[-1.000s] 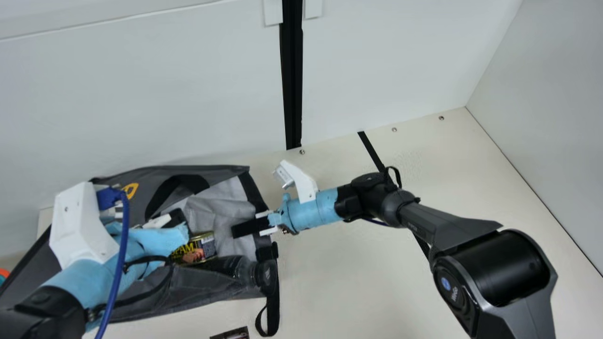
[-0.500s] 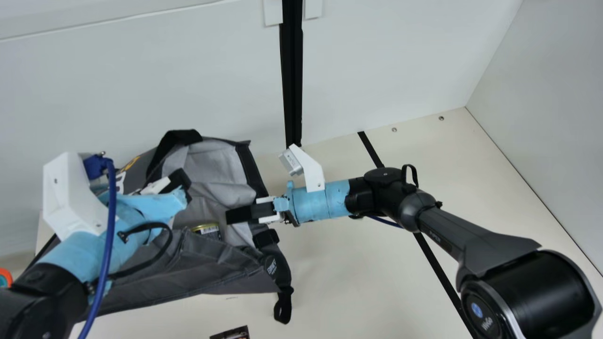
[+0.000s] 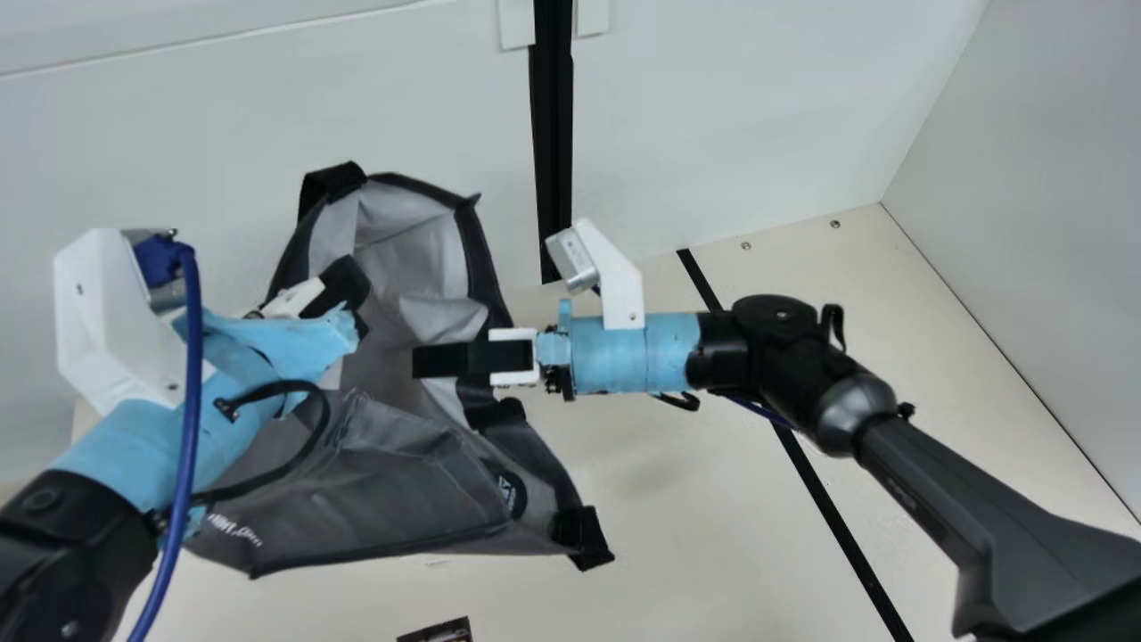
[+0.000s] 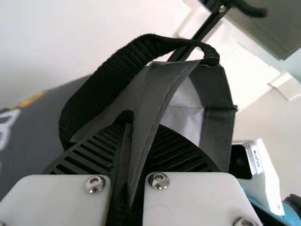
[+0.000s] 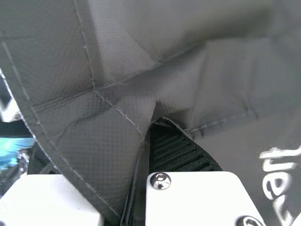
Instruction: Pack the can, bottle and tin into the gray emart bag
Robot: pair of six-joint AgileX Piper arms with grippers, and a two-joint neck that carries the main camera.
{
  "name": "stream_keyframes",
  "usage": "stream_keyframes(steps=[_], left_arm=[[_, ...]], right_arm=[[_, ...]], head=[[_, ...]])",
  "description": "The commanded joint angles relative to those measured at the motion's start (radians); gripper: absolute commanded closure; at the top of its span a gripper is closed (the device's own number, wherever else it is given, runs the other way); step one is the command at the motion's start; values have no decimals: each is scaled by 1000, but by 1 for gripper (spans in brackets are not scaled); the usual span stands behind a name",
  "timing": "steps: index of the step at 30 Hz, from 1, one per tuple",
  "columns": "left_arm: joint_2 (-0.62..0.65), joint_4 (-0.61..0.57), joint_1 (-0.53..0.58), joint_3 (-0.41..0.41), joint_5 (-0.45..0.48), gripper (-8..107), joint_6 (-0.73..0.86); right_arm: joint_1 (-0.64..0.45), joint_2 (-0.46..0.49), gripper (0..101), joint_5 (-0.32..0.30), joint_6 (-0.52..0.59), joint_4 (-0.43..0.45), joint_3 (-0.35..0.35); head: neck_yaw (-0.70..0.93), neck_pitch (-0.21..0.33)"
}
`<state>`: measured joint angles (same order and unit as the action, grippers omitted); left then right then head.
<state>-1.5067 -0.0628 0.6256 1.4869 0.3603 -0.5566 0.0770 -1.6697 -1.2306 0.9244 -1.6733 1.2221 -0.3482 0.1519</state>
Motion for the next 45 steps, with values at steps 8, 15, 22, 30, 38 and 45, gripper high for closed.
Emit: stream_keyframes(steps=[8, 15, 22, 30, 38, 45], left_arm=[[9, 26, 36, 86, 29, 89, 2], [22, 46, 59, 136, 40, 89, -2], [36, 102, 97, 208, 116, 89, -33], [36, 128, 167, 337, 330, 89, -38], [28, 101, 223, 463, 579, 89, -11], [26, 42, 244, 541, 778, 89, 3]], right_arm=[[-41, 114, 101, 11, -62, -8, 20], [-68, 198, 101, 11, -120, -8, 41], [-107, 282, 101, 11, -209, 24, 64], [-185, 377, 101, 11, -301, 178, 93], [-273, 459, 101, 11, -283, 417, 126], [-313, 524, 101, 11, -278, 576, 146]], head=[[-1, 23], [-1, 23], [-1, 23], [-1, 23], [-1, 23], [-1, 23]])
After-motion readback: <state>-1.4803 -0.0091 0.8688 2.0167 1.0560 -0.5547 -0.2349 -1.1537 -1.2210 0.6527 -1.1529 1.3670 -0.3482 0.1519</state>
